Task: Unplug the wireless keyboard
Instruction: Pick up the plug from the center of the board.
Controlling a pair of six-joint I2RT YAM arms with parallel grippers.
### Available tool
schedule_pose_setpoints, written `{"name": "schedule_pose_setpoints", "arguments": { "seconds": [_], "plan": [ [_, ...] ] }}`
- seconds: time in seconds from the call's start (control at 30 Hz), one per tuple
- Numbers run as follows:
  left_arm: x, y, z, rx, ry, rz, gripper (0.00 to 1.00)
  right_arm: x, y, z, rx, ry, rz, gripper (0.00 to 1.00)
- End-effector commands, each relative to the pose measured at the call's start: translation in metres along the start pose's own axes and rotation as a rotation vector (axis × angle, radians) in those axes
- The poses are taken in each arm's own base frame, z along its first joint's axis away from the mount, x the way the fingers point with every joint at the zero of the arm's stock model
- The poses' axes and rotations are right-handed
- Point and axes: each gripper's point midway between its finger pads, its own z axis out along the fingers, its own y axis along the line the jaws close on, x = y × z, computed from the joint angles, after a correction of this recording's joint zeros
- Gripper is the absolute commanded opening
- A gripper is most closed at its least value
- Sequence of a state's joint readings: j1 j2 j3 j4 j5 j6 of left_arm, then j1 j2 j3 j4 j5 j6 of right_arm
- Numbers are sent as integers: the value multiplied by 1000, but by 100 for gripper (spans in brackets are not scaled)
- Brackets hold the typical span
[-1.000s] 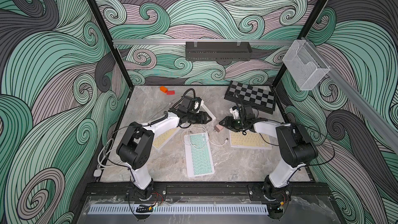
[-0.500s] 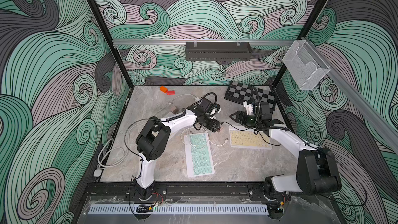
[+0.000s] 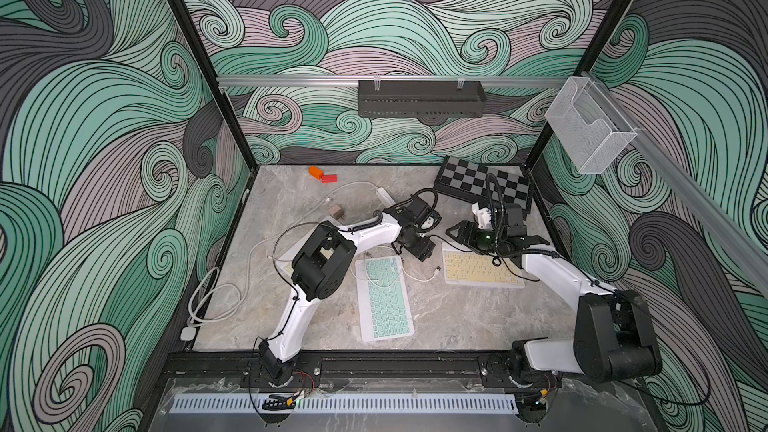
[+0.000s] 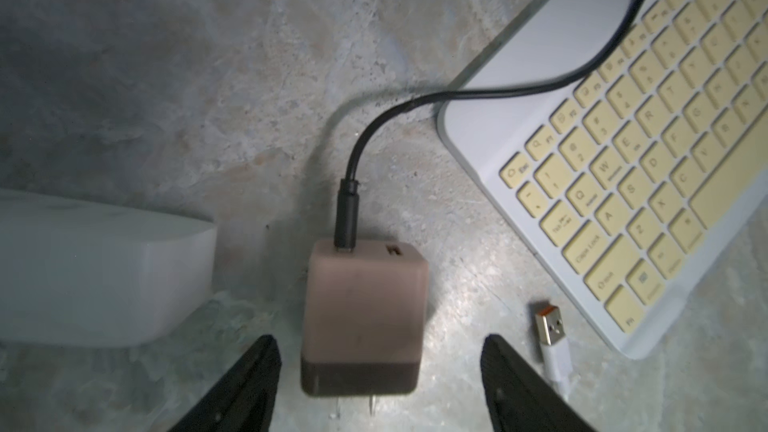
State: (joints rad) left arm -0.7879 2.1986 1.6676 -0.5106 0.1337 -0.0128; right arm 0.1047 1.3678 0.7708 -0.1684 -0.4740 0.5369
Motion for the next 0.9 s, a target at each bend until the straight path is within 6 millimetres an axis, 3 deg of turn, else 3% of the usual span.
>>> {"name": "schedule_pose_setpoints", "arguments": {
  "seconds": [0.0,0.17,0.37,0.47,0.73,0.87],
  "plan": [
    [-1,6,7,-50,23,11,75,-3,0,-2,-11,-11,-8,68],
    [-1,7,14,-56,40,0,60,-5,0,-4,-14,-19,-7,68],
    [-3,9,7,-79,31,6,47,-4,1,-1,-31,-9,1,68],
    [-8,8,-7,-79,10,23,34,-4,4,0,-52,-5,6,68],
    [-35,-2,-58,-59,-155,65,19,-11,15,4,-117,-12,11,68],
    [-45,-7,-92,-67,-265,116,11,-15,31,1,-195,-8,19,67]
  ]
}}
